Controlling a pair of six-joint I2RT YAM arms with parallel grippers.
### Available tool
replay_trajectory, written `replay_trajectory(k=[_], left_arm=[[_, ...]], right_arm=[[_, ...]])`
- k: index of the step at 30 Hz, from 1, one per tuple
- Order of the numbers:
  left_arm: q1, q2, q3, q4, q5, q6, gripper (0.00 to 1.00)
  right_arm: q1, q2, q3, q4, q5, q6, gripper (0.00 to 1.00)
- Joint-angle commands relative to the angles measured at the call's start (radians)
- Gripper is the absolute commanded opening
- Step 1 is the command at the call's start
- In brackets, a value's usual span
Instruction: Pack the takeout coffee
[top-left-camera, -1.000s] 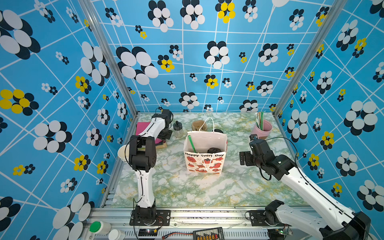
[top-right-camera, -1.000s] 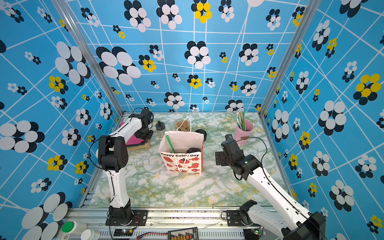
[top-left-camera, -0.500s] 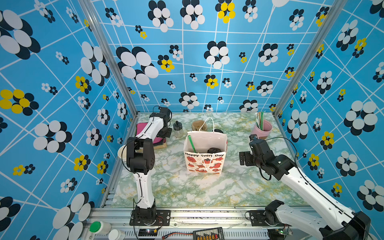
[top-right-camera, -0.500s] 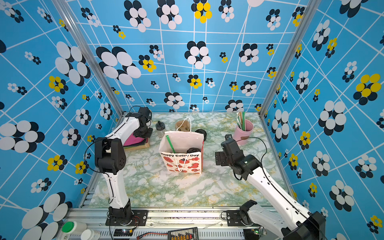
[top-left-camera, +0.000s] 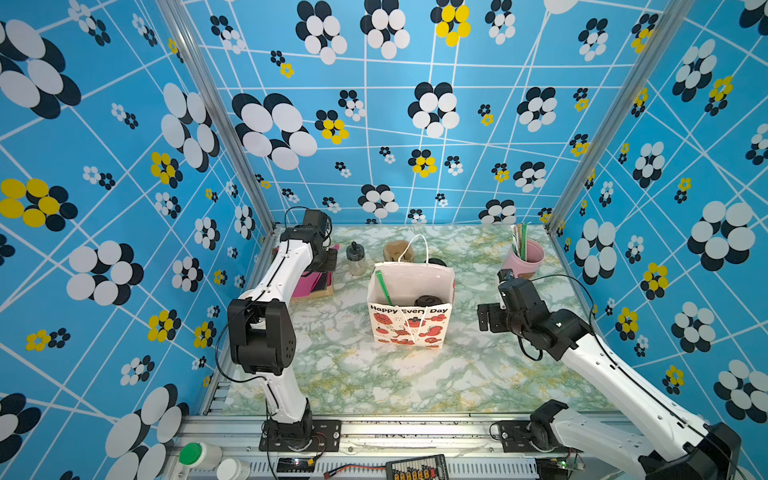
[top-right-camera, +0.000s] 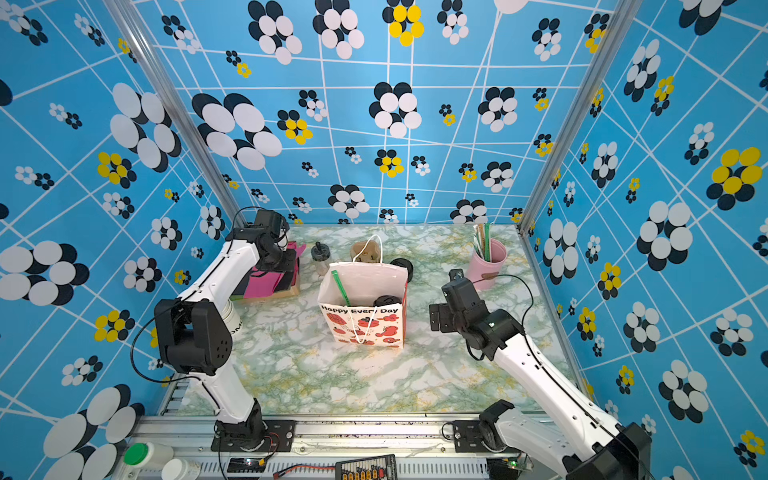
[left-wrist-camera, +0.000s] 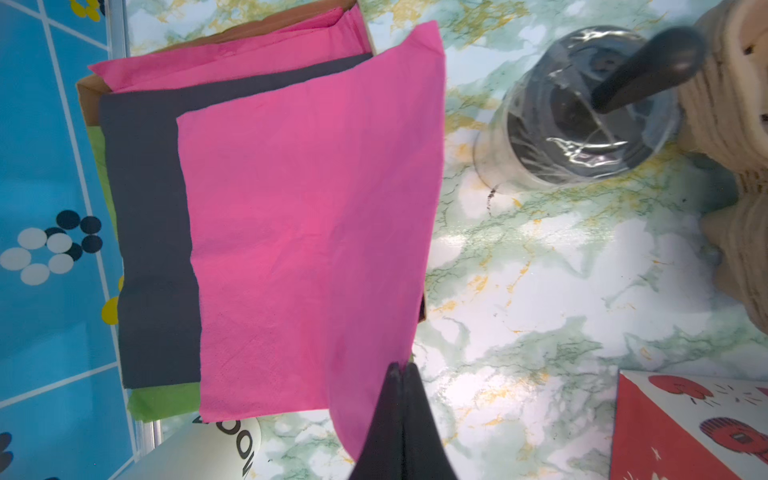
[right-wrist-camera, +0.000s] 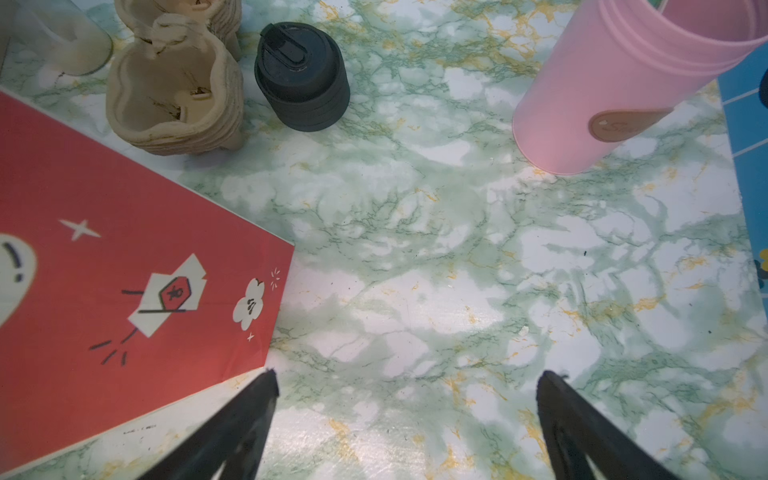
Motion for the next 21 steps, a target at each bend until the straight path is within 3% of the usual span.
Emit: replay_trajectory(k=[1, 21], left_arm=[[0.041, -0.036, -0.041, 0.031, 0.001, -0.024, 0.0], [0.224, -0.086, -0.165, 0.119, -0.024, -0.051, 0.01]], right_arm=[[-0.007, 0.01, -0.011, -0.006, -0.017, 0.006, 0.99], [-0.007, 0.036, -0.012, 0.007, -0.036, 0.005, 0.99]])
